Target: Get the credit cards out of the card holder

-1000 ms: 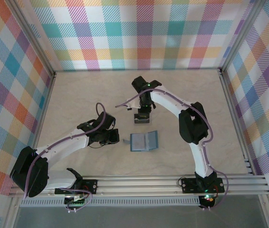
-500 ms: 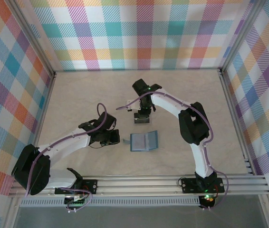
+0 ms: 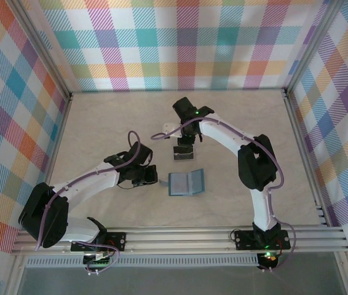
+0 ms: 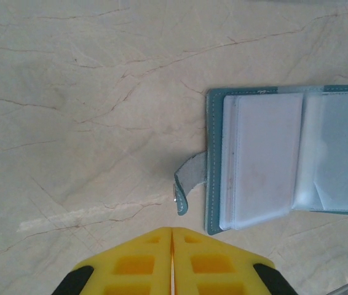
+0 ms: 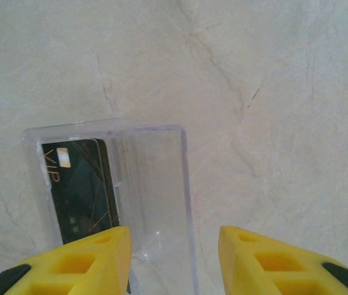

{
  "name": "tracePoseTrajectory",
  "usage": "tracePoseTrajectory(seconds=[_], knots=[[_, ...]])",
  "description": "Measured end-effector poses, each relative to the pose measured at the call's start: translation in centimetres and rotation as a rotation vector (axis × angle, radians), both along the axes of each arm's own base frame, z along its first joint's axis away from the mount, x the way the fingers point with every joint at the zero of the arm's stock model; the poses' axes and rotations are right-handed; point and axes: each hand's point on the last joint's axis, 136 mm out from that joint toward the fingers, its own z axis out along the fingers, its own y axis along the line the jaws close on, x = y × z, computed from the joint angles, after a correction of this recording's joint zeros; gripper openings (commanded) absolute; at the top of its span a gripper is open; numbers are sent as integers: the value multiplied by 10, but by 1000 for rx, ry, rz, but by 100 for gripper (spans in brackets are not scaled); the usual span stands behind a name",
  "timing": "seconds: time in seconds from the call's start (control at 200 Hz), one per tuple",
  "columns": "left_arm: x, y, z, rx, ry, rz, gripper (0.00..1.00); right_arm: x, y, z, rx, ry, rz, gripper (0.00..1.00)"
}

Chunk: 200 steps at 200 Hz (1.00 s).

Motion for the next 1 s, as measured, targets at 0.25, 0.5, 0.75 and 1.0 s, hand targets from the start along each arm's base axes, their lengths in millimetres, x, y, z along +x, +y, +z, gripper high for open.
tracePoseTrajectory(seconds=[0.25,0.5,0.75,1.0], knots=[[0,0,0,0,0,0,9,2,1,-31,-27,28,-2,43],[-1,-1,0,-5,3,-2,9,3,3,-26,-5,14,-1,43],[6,-11,7,-36,-5,-13,9,-6,3,3,86,15,-84,45],[18,-27,8,-69,8,-31,6,-29,-3,48,350,70,-384,45]])
